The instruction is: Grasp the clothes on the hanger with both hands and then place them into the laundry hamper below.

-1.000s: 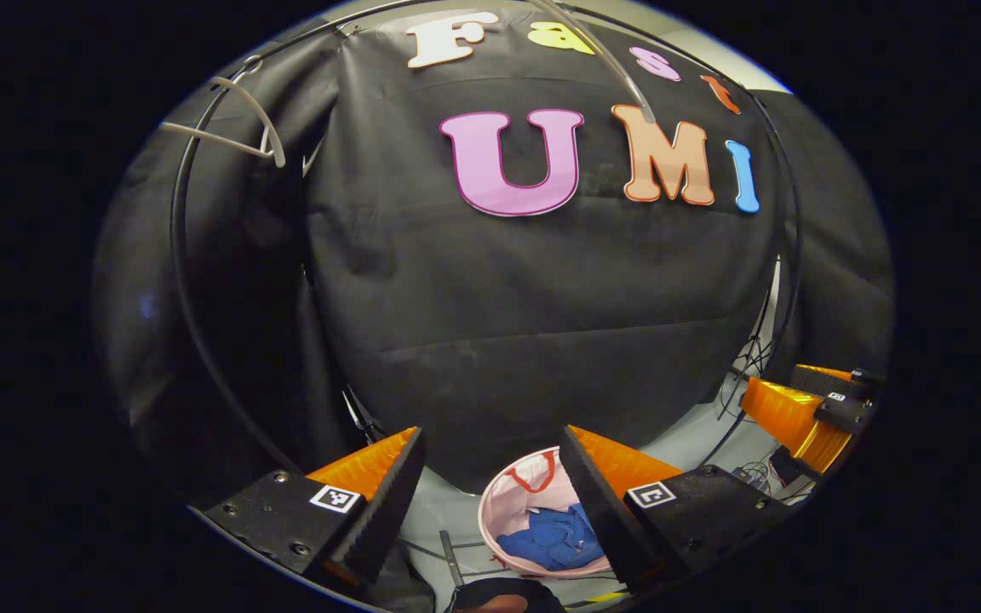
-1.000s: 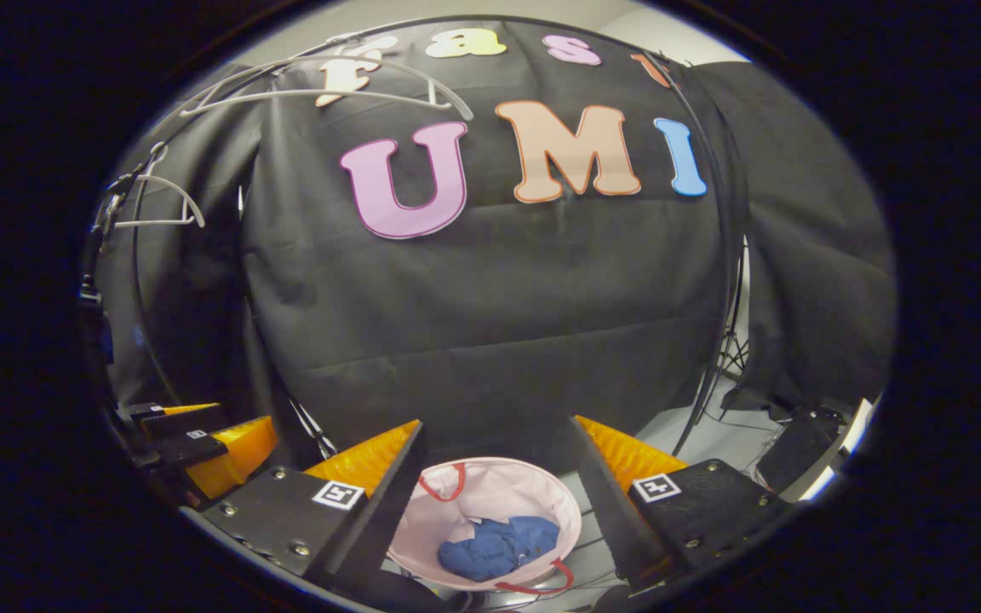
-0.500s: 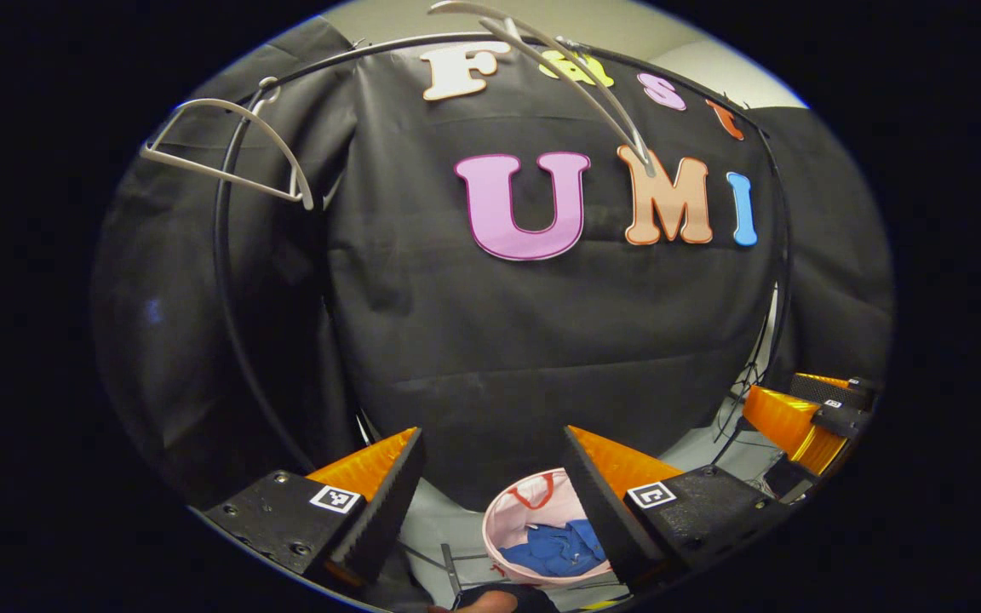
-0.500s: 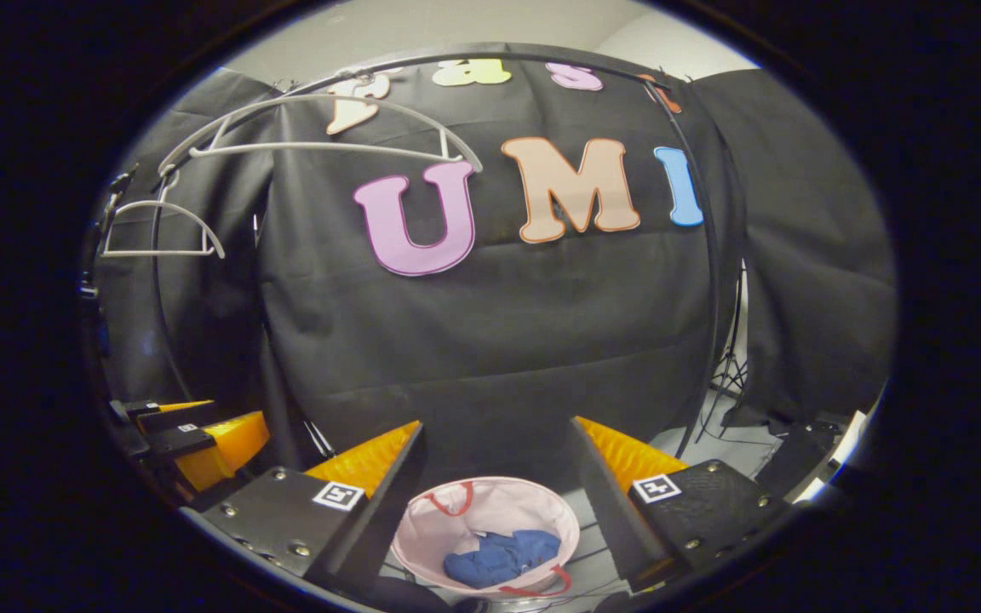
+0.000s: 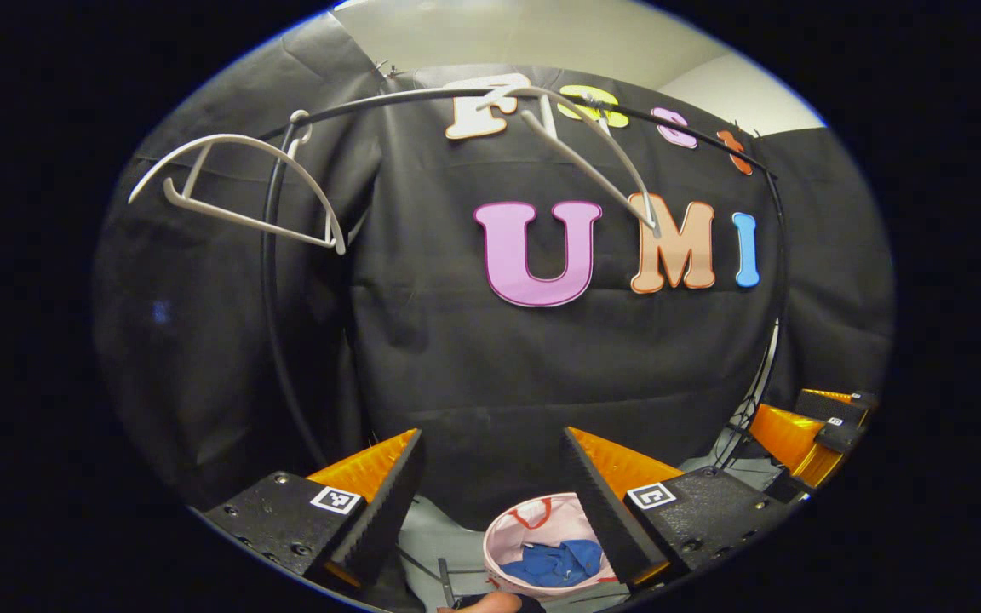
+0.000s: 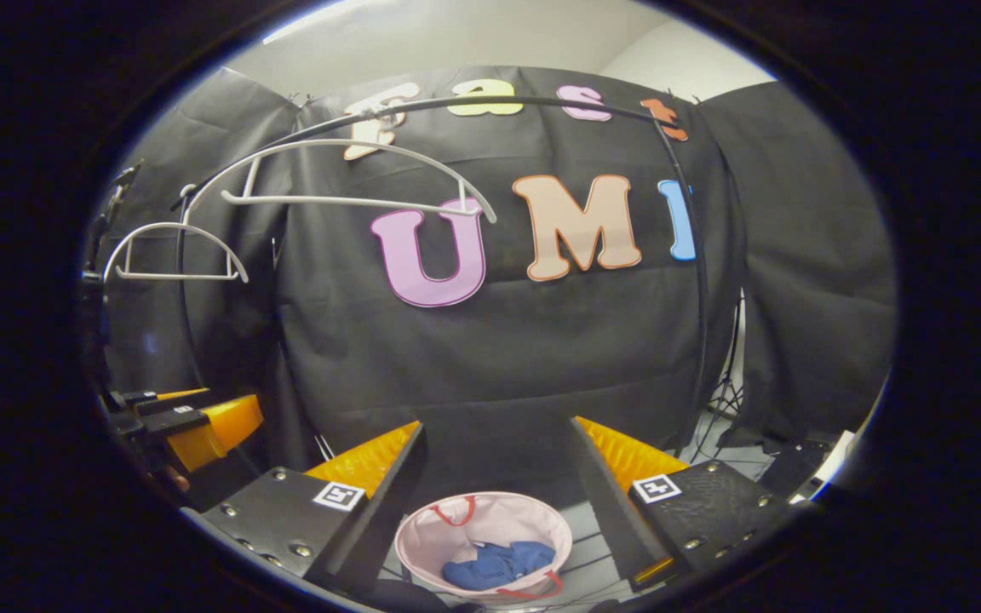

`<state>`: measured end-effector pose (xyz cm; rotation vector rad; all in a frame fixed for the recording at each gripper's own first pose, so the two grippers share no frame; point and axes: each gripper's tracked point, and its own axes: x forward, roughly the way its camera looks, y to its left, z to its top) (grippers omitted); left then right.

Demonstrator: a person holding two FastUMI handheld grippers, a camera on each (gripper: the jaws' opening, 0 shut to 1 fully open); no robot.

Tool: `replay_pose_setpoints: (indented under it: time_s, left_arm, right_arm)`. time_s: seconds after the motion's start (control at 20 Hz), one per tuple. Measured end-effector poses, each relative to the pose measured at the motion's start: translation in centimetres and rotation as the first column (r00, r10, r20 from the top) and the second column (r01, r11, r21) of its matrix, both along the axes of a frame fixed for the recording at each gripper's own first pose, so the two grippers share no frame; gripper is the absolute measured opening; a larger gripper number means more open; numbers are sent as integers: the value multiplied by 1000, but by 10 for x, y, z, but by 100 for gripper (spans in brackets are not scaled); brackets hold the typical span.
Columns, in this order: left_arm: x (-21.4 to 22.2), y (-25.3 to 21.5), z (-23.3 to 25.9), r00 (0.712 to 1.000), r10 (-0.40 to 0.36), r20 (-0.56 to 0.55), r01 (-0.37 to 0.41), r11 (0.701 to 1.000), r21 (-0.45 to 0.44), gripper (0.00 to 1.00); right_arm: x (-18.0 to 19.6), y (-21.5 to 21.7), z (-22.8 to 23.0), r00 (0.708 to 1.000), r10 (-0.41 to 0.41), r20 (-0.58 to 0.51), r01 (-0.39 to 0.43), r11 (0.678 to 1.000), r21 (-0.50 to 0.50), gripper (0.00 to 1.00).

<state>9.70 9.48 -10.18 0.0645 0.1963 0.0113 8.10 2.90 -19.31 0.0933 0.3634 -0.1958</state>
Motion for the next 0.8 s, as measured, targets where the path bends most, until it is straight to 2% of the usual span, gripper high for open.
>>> replay_pose_setpoints:
  time_s: [0.15,0.45,0.5,0.55,0.65,0.7,0.75,0.8]
  left_arm:
    - [-7,3,20,999,0,38,0,1000,2,100]
    - [-29,-1,57,994,-16,112,15,1000,11,98]
    - [-32,-2,62,992,-19,122,17,1000,15,98]
    - [-34,-2,66,991,-19,130,18,1000,14,99]
    - [-39,-3,70,991,-21,130,22,1000,-4,98]
    - [-41,-6,71,992,-27,123,29,999,-16,100]
    - [-44,-8,72,993,-33,116,37,999,-28,98]
    - [-46,-8,76,992,-33,120,37,999,-36,100]
  right_arm:
    - [-3,6,19,1000,13,27,-13,1000,-24,100]
    - [-12,18,64,992,44,114,-39,998,-45,92]
    - [-14,18,72,990,47,130,-42,998,-42,93]
    - [-17,20,78,989,50,142,-45,998,-40,98]
    - [-24,20,88,987,60,152,-54,998,-45,99]
    - [-26,21,92,986,73,149,-66,997,-47,100]
    - [-31,21,95,987,77,143,-71,996,-45,100]
    - [-34,20,98,987,80,143,-75,996,-44,100]
